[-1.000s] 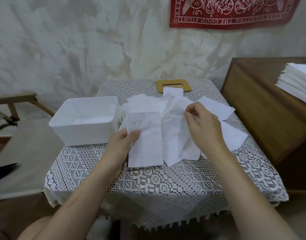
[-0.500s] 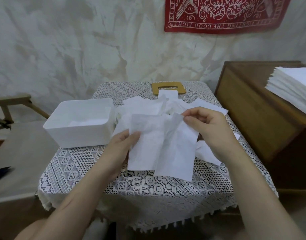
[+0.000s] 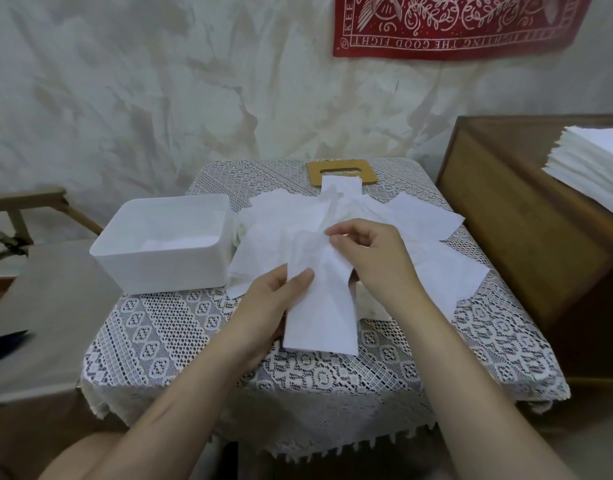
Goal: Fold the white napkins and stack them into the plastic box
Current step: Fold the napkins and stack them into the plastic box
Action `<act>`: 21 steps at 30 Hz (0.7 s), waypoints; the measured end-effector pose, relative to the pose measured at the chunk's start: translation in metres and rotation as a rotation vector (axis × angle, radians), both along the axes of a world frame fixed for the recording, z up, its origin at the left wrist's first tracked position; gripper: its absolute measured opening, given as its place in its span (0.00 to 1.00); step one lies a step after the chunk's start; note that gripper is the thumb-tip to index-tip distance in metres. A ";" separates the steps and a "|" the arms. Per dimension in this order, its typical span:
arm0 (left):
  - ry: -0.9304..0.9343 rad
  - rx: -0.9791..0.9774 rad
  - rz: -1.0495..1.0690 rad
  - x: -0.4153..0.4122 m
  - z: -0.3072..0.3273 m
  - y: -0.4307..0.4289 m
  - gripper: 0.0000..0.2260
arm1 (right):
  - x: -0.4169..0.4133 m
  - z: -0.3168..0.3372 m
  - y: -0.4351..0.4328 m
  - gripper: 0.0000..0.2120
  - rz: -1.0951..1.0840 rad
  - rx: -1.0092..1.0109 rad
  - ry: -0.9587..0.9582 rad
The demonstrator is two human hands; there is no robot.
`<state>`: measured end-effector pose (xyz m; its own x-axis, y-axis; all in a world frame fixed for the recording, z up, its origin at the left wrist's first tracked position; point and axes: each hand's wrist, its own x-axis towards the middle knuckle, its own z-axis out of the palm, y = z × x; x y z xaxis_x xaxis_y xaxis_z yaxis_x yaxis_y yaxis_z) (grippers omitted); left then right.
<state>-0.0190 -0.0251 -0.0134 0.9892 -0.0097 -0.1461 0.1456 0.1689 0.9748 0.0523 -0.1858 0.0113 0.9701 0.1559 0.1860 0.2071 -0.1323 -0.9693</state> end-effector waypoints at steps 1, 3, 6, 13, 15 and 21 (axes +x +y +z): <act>-0.005 0.013 0.007 0.000 -0.002 0.001 0.14 | 0.001 -0.001 0.001 0.08 -0.011 -0.004 0.002; -0.012 0.013 0.023 0.000 -0.004 0.002 0.11 | 0.004 -0.005 0.001 0.06 -0.069 -0.067 -0.030; -0.007 -0.026 0.054 0.001 -0.003 0.003 0.10 | 0.000 -0.008 -0.004 0.05 -0.189 -0.148 -0.078; -0.023 -0.086 0.087 0.003 0.004 0.009 0.10 | -0.023 -0.007 -0.017 0.14 0.098 -0.074 0.323; -0.018 -0.078 0.089 0.004 0.004 0.008 0.10 | -0.026 -0.011 -0.017 0.09 0.154 -0.050 0.345; 0.023 0.050 0.167 0.007 -0.005 0.010 0.08 | -0.024 -0.017 -0.017 0.05 0.073 -0.056 0.322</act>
